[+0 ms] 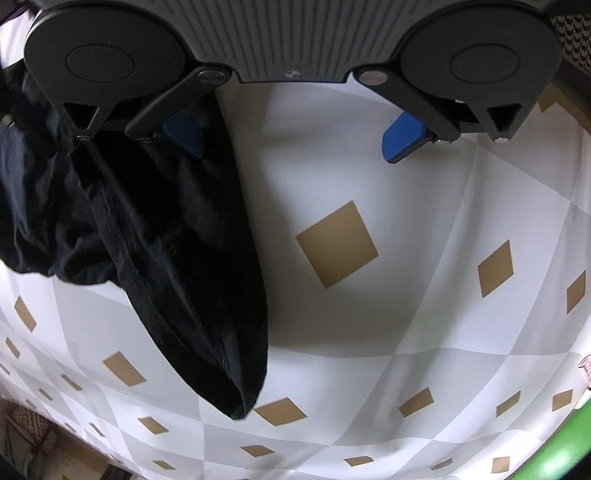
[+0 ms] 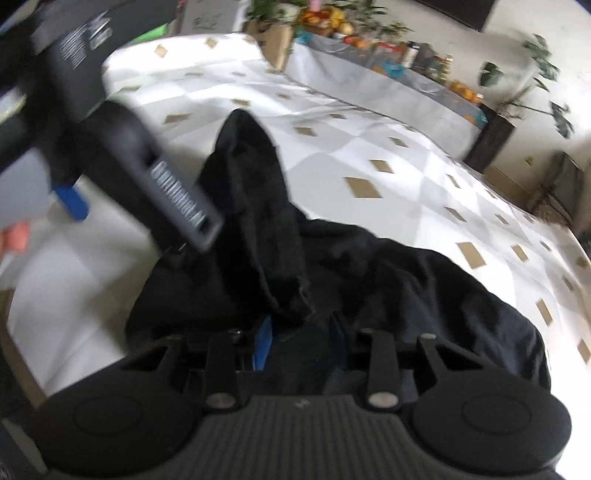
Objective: Fold clothes
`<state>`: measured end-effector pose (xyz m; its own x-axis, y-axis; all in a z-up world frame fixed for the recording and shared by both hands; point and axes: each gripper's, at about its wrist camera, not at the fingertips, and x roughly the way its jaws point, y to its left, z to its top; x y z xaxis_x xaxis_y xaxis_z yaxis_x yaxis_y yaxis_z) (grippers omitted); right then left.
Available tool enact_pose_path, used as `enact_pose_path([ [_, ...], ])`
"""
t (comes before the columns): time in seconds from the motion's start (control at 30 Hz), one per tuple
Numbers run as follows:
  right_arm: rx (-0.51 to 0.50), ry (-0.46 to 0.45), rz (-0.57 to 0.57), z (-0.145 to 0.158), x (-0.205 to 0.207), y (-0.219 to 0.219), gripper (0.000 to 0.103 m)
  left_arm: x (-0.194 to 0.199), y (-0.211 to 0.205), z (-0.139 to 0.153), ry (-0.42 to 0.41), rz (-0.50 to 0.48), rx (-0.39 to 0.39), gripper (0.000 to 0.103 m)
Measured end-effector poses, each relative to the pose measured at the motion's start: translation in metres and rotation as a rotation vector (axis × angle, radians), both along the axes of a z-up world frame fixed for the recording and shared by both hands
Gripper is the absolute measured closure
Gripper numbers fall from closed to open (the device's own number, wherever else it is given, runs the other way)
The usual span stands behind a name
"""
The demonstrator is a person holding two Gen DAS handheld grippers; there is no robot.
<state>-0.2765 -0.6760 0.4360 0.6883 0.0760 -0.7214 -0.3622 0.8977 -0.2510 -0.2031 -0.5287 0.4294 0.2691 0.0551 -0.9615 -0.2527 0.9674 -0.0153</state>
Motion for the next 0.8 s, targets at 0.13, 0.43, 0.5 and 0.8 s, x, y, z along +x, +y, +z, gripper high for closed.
enact_pose_path([
  [0.13, 0.025, -0.004, -0.081, 0.002, 0.007, -0.013, 0.069, -0.002, -0.004, -0.001, -0.007, -0.026, 0.017, 0.0],
  [0.43, 0.14, 0.017, -0.214, 0.007, 0.015, -0.036, 0.063, -0.004, -0.007, -0.001, -0.009, -0.049, 0.016, 0.0],
  [0.5, 0.179, 0.023, -0.221, 0.011, 0.013, -0.04, 0.063, -0.003, -0.007, 0.0, -0.008, -0.048, 0.014, 0.0],
  [0.8, 0.14, 0.035, -0.236, 0.016, 0.004, -0.051, 0.063, -0.005, -0.002, 0.0, -0.003, -0.05, 0.009, 0.0],
])
